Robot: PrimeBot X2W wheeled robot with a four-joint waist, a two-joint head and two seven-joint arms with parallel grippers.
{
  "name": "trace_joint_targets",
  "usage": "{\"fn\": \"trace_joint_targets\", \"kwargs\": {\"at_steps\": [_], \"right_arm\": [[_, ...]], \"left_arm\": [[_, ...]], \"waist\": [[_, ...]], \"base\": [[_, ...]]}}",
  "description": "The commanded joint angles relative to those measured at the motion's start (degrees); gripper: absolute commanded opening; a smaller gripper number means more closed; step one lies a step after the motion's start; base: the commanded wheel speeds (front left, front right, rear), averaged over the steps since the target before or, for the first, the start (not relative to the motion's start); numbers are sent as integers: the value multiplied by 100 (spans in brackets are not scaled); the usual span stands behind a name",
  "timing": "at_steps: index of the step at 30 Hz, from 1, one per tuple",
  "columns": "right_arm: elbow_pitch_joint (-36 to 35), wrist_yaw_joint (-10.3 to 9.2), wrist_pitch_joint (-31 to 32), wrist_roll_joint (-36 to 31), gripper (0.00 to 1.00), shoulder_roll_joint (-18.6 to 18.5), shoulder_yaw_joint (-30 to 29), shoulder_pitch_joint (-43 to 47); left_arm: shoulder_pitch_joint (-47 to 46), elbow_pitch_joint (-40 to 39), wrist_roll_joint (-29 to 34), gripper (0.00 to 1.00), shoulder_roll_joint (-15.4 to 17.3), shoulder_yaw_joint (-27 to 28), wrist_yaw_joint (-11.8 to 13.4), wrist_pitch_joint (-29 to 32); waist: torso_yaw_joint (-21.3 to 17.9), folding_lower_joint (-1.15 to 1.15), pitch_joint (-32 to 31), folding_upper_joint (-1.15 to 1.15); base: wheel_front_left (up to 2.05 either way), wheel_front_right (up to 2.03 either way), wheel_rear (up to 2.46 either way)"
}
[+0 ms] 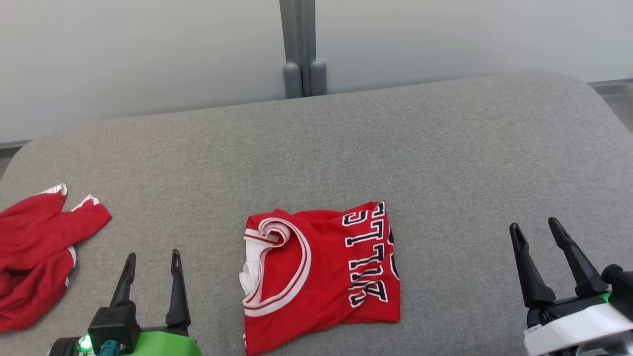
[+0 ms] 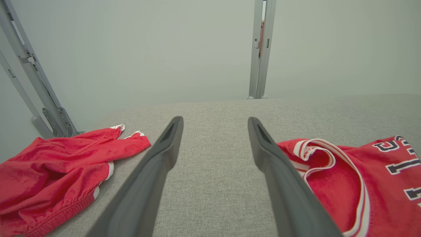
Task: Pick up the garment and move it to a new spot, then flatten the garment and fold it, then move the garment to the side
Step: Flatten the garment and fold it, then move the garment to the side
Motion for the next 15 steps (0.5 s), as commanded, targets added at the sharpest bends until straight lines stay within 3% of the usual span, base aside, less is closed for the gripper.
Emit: {"fn": "trace_joint_targets", "kwargs": {"at_steps": [1,15], "right_arm": [[-42,-1,40,-42,100,11,-31,93],[-97,-1,192,-63,100,58,-128,198]], "left_arm": [[99,4,-46,100,52,-19,15,27],[69,97,-109,100,81,-55,32,9]], "waist": [[-51,0,-104,0],[-31,0,-125,0]], "base": [[0,0,0],[0,0,0]]}}
